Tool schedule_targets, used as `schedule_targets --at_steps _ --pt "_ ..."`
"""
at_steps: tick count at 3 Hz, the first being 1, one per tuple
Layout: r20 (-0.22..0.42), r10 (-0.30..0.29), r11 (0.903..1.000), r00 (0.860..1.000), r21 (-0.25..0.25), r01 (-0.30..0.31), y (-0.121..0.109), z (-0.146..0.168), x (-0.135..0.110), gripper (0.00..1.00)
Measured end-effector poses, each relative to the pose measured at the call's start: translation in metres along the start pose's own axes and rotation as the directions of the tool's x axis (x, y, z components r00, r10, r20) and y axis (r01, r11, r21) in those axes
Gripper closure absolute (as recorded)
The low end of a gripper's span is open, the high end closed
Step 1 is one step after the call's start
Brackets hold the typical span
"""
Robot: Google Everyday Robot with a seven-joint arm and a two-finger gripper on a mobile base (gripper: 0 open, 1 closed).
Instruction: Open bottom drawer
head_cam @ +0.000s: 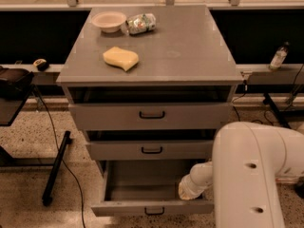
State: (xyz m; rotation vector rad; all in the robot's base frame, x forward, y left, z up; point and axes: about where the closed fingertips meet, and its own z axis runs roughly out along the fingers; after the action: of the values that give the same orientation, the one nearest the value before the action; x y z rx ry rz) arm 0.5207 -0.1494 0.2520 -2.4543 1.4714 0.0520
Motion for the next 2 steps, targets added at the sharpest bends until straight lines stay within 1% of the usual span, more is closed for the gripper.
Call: schedule_targets --at_steps 1,2 --pt "0.014 0.041 0.9954 0.999 0.086 -0.042 -0.0225 -0.0059 0.0189 1.0" --pt "0.014 0.041 0.9954 0.999 0.086 -0.042 -0.0225 -0.0059 0.0189 1.0"
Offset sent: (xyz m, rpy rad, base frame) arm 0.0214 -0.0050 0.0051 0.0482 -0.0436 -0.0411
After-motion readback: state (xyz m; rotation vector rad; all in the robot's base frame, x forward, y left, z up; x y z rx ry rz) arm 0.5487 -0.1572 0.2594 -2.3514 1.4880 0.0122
